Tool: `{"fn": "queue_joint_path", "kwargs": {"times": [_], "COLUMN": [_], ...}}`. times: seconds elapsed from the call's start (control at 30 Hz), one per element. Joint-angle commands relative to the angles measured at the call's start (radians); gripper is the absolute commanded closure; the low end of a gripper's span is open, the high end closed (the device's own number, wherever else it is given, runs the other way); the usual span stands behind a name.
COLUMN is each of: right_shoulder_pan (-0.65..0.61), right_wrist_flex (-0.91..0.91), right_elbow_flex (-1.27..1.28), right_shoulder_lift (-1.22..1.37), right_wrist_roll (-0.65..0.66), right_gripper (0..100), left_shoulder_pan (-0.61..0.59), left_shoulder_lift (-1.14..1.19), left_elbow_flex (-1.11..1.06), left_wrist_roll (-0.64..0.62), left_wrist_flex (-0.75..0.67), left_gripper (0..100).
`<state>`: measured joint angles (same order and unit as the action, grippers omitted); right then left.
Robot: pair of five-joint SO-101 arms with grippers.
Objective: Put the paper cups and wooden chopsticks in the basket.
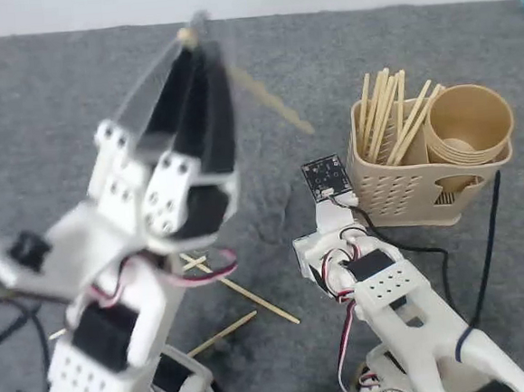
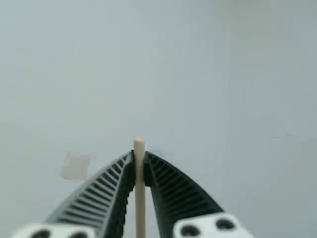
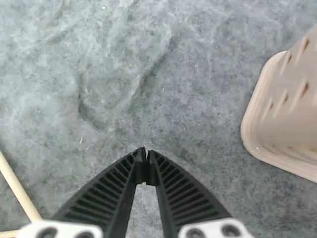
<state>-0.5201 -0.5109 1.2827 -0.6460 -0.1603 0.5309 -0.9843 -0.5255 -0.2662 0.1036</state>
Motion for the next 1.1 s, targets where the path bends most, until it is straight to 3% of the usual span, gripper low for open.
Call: {"fn": "queue_joint_path", "kwargs": {"times": [0.0,0.17,0.33,0.47,0.73,1.07], "right_shoulder_pan": [-0.005,-0.005,-0.005,-0.005,-0.005,-0.005], "right_wrist_flex": [0.024,0.024,0.024,0.024,0.024,0.024], "right_elbow_flex": [-0.068,-0.068,-0.068,-0.068,-0.069,-0.069], "right_shoulder_lift": [0.010,0.010,0.010,0.010,0.010,0.010], "right_wrist_roll": [0.012,0.055,0.058,0.060,0.061,0.061], "right_gripper": [99.0,99.1,99.1,99.1,99.1,99.1], "left_shoulder_pan": [0.075,0.132,0.126,0.132,0.140,0.137], "left_shoulder_lift": [0.150,0.333,0.525,0.624,0.686,0.779], "left_elbow_flex": [0.168,0.228,0.229,0.220,-0.022,-0.170], "left_wrist_roll": [-0.015,-0.015,-0.015,-0.015,-0.012,-0.008], "left_wrist_flex": [-0.018,-0.023,-0.147,-0.167,-0.370,-0.408], "left_gripper": [99,99,99,99,99,99]}}
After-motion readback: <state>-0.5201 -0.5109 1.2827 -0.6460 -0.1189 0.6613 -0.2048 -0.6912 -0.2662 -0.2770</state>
